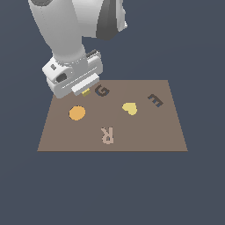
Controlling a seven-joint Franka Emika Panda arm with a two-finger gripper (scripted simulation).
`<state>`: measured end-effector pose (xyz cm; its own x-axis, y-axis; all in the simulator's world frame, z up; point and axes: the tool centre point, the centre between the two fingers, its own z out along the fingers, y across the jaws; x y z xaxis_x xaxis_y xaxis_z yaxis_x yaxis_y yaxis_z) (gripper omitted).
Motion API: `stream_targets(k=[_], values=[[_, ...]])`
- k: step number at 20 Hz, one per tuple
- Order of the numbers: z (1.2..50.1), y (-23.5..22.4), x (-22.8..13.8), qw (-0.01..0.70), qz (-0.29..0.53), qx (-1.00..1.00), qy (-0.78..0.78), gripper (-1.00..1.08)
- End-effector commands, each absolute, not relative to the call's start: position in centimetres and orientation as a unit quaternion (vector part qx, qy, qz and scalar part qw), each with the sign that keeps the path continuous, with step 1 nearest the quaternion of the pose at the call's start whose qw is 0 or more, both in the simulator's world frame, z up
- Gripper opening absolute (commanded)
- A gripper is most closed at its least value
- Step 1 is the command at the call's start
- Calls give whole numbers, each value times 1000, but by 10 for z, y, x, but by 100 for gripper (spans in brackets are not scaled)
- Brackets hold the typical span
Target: Insert a designated object into the corresponding slot on a board.
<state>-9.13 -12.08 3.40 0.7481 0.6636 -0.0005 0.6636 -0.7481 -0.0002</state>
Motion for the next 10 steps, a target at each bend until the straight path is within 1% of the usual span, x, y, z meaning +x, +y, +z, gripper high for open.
stream_targets(k=[1, 6, 10], values=[[34, -106, -90, 0, 0, -935, -354, -100], [35, -66, -86, 0, 0, -937, -349, -100], [36, -22, -82, 0, 0, -939, -343, -100]])
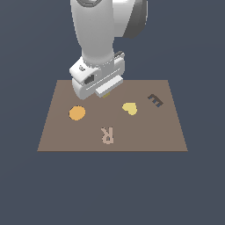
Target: Insert a designated object into the corresponding slot on a board.
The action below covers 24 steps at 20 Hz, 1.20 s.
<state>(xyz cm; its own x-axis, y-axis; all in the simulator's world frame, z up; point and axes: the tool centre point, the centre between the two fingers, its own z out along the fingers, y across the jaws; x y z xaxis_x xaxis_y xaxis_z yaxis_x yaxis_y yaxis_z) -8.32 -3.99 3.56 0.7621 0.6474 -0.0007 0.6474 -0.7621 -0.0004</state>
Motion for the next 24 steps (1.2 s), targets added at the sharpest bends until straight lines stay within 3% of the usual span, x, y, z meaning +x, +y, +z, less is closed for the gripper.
stream_targets(k=[1, 13, 24], values=[[36, -10, -80, 0, 0, -940, -342, -100], [39, 121, -59, 0, 0, -946, -325, -100], [40, 171, -46, 0, 0, -948, -318, -100]])
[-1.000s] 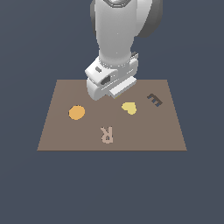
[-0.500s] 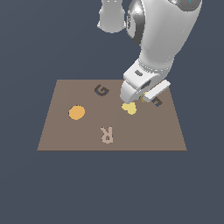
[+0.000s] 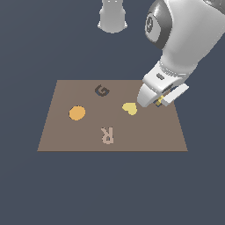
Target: Insert a designated object into the corresponding slot on a board.
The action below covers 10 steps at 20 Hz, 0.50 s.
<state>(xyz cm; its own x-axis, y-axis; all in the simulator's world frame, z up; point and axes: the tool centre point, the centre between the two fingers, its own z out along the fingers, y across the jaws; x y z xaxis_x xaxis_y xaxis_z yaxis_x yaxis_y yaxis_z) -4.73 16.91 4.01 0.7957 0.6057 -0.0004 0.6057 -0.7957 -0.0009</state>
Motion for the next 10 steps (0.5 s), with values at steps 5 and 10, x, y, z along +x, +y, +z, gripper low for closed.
stream_targets(k=[5, 10], values=[[40, 172, -46, 0, 0, -948, -319, -100], [31, 171, -45, 0, 0, -948, -318, -100]])
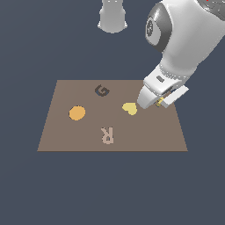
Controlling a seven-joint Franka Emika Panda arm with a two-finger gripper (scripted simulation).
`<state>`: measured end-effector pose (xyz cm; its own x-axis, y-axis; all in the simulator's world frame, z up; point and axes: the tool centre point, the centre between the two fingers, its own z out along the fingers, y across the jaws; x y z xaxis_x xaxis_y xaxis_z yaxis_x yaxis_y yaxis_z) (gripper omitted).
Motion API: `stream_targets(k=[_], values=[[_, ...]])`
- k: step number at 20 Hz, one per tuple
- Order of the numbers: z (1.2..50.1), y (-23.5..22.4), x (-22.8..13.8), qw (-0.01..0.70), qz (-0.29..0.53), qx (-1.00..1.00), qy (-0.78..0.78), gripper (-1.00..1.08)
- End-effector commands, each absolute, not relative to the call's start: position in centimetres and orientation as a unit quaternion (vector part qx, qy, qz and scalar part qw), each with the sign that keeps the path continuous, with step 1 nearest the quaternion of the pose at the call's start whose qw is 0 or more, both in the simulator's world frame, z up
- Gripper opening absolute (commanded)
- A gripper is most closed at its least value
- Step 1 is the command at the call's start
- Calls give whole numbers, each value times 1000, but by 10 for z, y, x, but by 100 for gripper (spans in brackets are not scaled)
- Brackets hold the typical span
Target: Insert a designated object into the corresponding slot on a board.
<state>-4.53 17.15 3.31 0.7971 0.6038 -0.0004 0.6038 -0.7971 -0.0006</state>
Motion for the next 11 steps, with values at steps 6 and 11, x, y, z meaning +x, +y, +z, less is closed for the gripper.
stream_targets(k=[6, 11], values=[[30, 171, -45, 0, 0, -948, -318, 100], [30, 171, -45, 0, 0, -948, -318, 100]])
